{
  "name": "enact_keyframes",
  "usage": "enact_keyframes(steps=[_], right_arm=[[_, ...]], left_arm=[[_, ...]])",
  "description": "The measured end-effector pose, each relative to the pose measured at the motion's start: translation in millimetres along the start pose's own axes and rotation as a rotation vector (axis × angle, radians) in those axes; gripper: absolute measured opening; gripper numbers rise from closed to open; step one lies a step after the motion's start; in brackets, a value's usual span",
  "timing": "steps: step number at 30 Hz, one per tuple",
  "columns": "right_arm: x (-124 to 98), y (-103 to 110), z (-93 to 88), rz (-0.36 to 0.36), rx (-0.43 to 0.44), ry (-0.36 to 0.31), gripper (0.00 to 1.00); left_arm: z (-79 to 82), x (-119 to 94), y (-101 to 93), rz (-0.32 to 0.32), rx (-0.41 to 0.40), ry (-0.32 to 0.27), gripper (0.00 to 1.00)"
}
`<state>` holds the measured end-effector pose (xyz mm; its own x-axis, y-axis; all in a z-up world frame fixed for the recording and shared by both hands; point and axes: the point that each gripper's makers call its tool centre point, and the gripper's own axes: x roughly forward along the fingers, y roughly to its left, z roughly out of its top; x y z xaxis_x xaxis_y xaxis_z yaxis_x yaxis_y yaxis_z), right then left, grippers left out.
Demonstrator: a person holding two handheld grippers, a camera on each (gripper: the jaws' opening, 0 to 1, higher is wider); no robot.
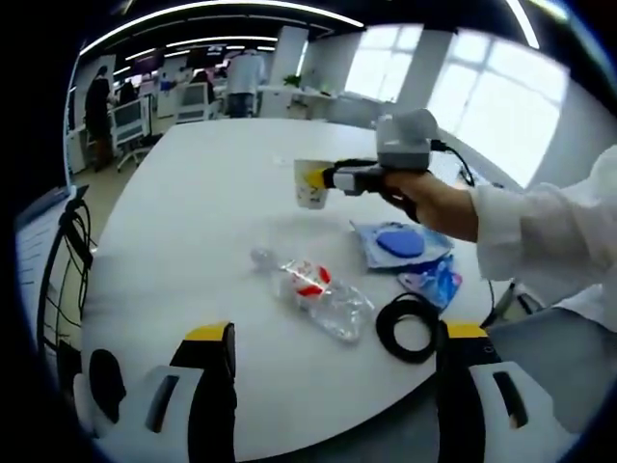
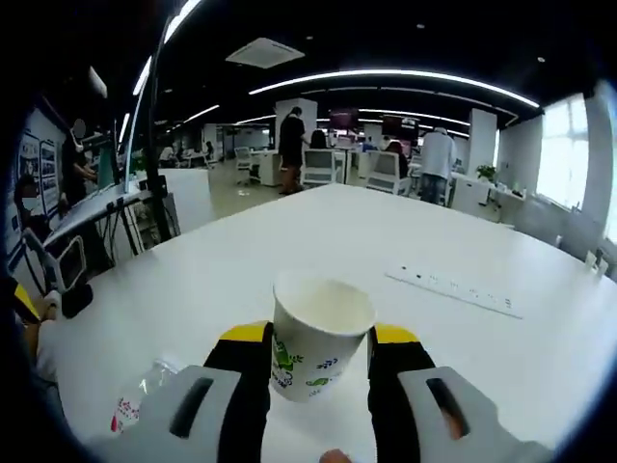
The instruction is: Arrange the tabletop items into an orderly group along one side of the table until the central work area is clear of visible clutter.
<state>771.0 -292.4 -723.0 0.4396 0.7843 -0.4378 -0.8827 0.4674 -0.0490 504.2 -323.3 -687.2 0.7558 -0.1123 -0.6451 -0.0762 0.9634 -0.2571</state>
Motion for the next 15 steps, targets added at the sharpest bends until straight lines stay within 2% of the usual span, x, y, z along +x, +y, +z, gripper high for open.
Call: enact_keyframes(steps=[4,10,15], right_arm=[[5.1,1.9,-11.4,-0.001,-0.029,0.013,0.36],[6.4,7.0,-18.8,0.002,-0.053,0.019,0.36],[6.9,5.3,-25.0,-0.013,-0.036,0.021,0.36]], left_arm=[[-1.1,-0.3,1.4,0.006,-0.005,0.0,0.83],[-3.6,0.7,2.1,0.01,-0.006,0.01,0.82],[-2.5,1.9,1.4,0.003,-0.004,0.01,0.83]])
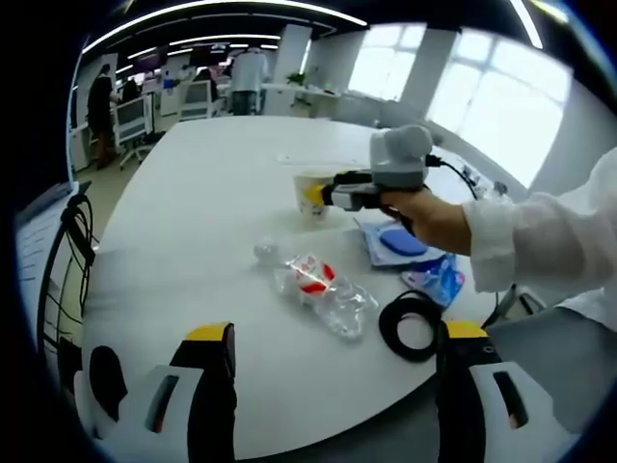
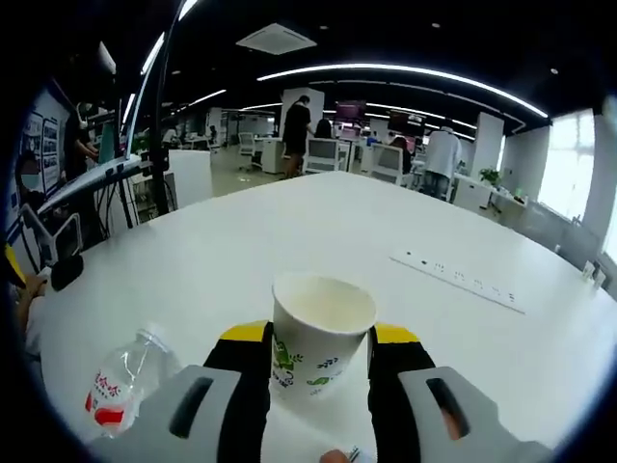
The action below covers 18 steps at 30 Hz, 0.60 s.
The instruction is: Arrange the tabletop items into an orderly group along one side of the table until the central work area is clear of visible clutter.
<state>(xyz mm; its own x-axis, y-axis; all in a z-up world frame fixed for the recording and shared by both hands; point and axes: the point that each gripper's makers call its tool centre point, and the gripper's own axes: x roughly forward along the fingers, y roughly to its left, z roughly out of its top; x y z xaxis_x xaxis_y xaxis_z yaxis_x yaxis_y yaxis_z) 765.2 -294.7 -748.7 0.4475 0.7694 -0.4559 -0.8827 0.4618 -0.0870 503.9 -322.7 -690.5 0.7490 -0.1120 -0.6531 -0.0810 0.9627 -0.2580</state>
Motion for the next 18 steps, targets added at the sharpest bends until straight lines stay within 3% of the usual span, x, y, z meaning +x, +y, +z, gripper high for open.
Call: enact_keyframes(steps=[11,18], right_arm=[[-7.1,-0.8,-16.0,-0.019,0.011,0.034,0.35],[-9.4,-1.4,-14.6,-0.02,0.024,0.041,0.35]], left_arm=[[-1.0,1.9,-1.1,-0.01,0.013,0.014,0.83],[-0.7,3.1,-0.4,-0.012,0.007,0.011,0.83]])
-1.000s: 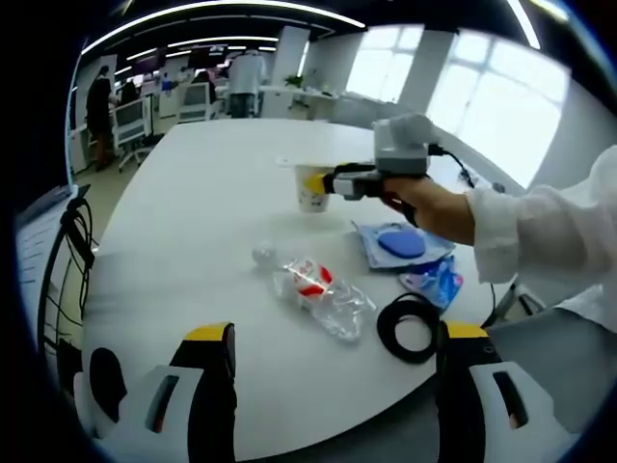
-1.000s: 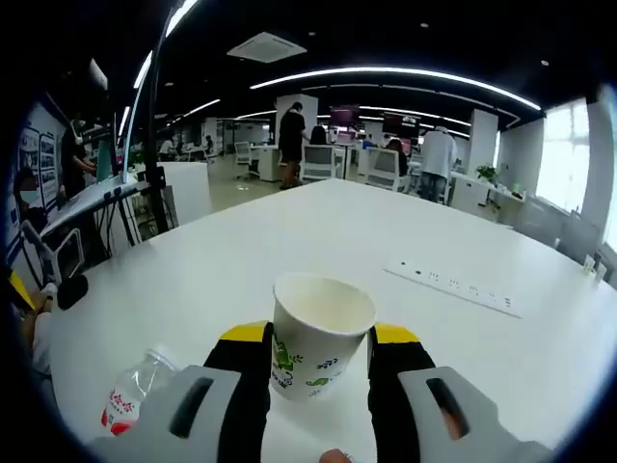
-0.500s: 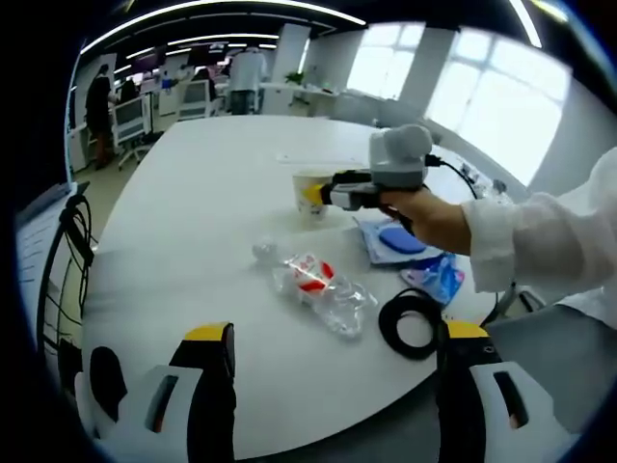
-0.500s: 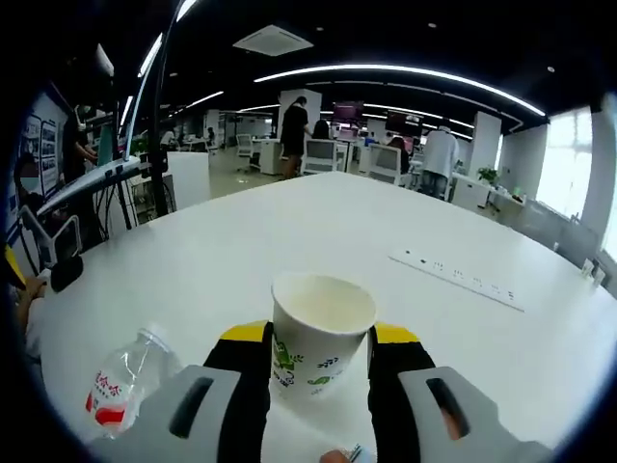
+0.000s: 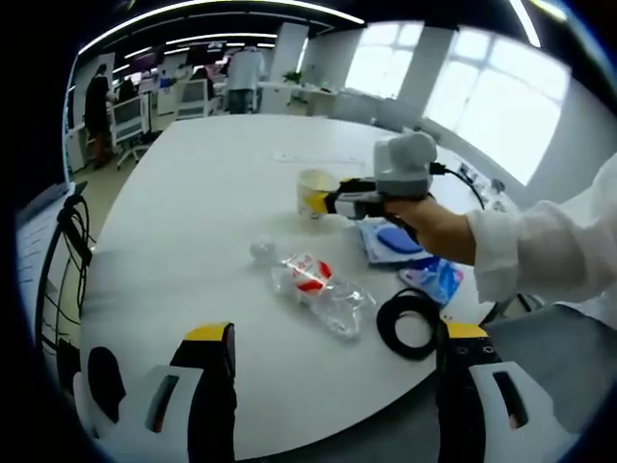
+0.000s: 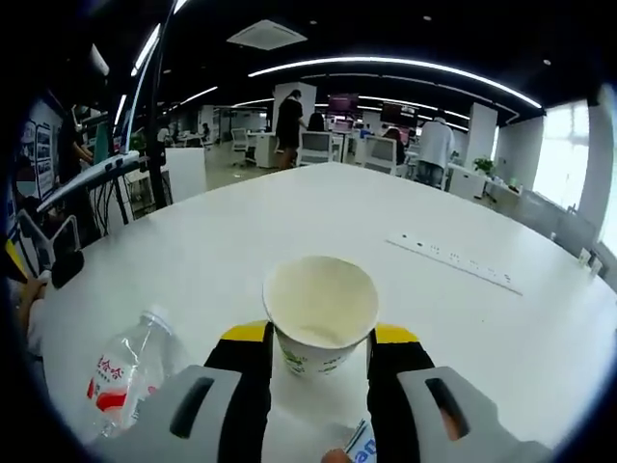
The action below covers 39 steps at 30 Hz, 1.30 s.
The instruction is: Arrange the tabletop items into an orderly group along one side of the table until the central work area is clear of visible clutter.
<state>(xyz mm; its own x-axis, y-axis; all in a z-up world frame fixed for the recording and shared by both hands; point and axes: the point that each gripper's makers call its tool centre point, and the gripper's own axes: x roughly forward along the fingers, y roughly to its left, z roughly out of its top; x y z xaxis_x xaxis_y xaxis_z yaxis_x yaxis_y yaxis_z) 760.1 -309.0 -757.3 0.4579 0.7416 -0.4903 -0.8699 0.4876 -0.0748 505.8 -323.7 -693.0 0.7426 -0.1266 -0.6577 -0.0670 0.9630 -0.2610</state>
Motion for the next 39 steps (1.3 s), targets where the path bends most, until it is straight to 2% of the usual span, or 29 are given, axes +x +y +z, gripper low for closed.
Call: enact_keyframes(steps=[5,9,11,16,22,31,39], right_arm=[[0.9,-1.5,-0.3,0.002,0.011,0.015,0.36],[-1.2,0.4,-3.6,0.012,0.0,0.057,0.36],[-2.1,4.5,-4.2,0.037,0.036,0.06,0.36],[-4.6,12.6,-12.2,0.066,0.059,0.097,0.5],[-13.5,10.5,-14.0,0.084,0.11,0.119,0.59],[-27.5,8.4,-12.8,0.089,0.106,0.128,0.61],[-36.4,11.5,-18.8,0.088,0.096,0.149,0.61]], left_arm=[[-0.6,-0.4,0.0,0.0,-0.001,0.0,0.83],[-1.7,0.0,-0.7,-0.004,-0.003,0.004,0.83],[-1.6,-0.2,-0.7,-0.005,-0.004,0.005,0.83],[-1.8,0.1,-1.0,-0.007,-0.009,0.005,0.83],[0.2,0.3,-2.8,-0.014,-0.026,-0.007,0.86],[2.0,-0.1,-2.9,-0.016,-0.039,-0.018,0.87],[4.4,-0.1,-5.7,-0.025,-0.038,-0.028,0.87]])
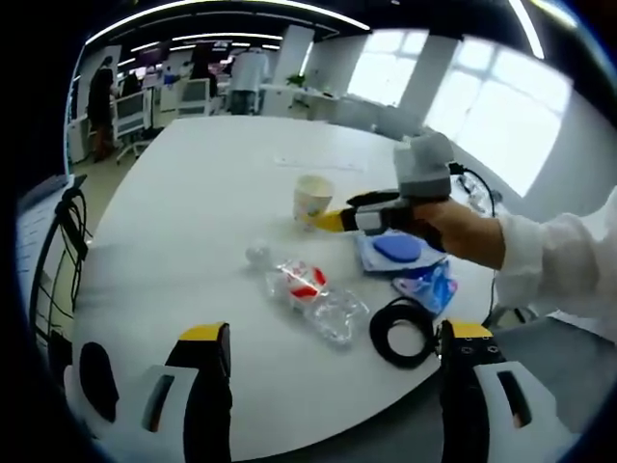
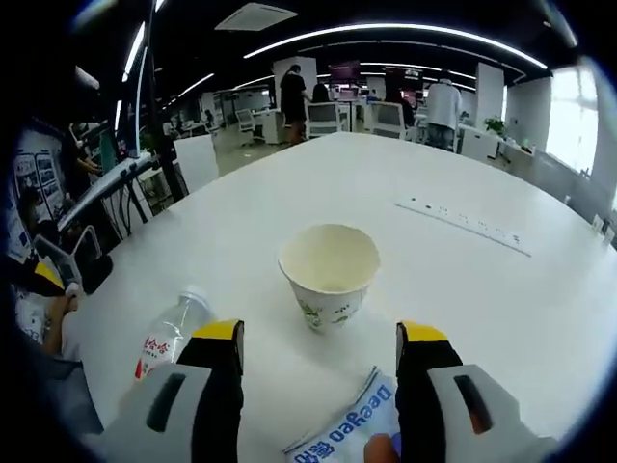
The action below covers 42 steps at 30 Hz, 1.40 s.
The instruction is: Arrange the tabletop items into an orderly group along one side of the table until the central work area is clear of visible clutter.
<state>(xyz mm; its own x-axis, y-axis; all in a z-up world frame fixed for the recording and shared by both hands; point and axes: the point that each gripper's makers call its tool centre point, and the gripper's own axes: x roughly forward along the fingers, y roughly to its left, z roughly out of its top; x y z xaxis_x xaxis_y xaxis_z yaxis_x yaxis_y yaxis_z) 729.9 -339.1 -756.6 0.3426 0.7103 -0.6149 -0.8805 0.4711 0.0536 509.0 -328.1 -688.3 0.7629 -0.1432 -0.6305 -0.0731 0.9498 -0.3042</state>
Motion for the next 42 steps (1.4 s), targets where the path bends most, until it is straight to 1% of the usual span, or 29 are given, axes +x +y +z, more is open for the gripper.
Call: enact_keyframes(steps=[7,12,18,21,25,33,37,38,42], right_arm=[[-7.8,2.2,2.1,-0.001,-0.011,-0.001,0.61],[-9.4,2.2,0.0,-0.001,-0.016,0.007,0.61],[-11.4,8.3,-2.9,0.005,-0.015,0.014,0.59],[-14.3,14.2,-8.9,0.01,0.003,0.018,0.59],[-17.5,23.1,-16.4,0.027,-0.005,0.033,0.59],[-21.1,33.7,-30.6,0.055,0.02,0.057,0.58],[-24.2,44.3,-38.8,0.07,0.022,0.068,0.57],[-28.4,49.4,-41.4,0.072,0.026,0.069,0.57],[-30.1,53.8,-43.4,0.083,0.025,0.074,0.57]], left_arm=[[2.3,-0.4,-0.2,-0.003,-0.006,-0.01,0.87],[2.1,-0.9,-0.1,-0.001,-0.006,-0.011,0.87],[1.1,-1.6,-2.0,-0.003,-0.009,-0.008,0.86],[1.8,-2.9,-3.6,-0.003,-0.007,-0.009,0.86],[4.2,-2.8,-3.6,-0.004,-0.011,-0.017,0.86],[5.1,-5.2,-6.6,-0.006,-0.008,-0.02,0.86],[6.1,-4.5,-5.8,-0.007,-0.007,-0.023,0.86],[6.8,-3.9,-5.7,-0.009,-0.006,-0.025,0.86],[6.5,-3.6,-5.6,-0.01,0.0,-0.024,0.85]])
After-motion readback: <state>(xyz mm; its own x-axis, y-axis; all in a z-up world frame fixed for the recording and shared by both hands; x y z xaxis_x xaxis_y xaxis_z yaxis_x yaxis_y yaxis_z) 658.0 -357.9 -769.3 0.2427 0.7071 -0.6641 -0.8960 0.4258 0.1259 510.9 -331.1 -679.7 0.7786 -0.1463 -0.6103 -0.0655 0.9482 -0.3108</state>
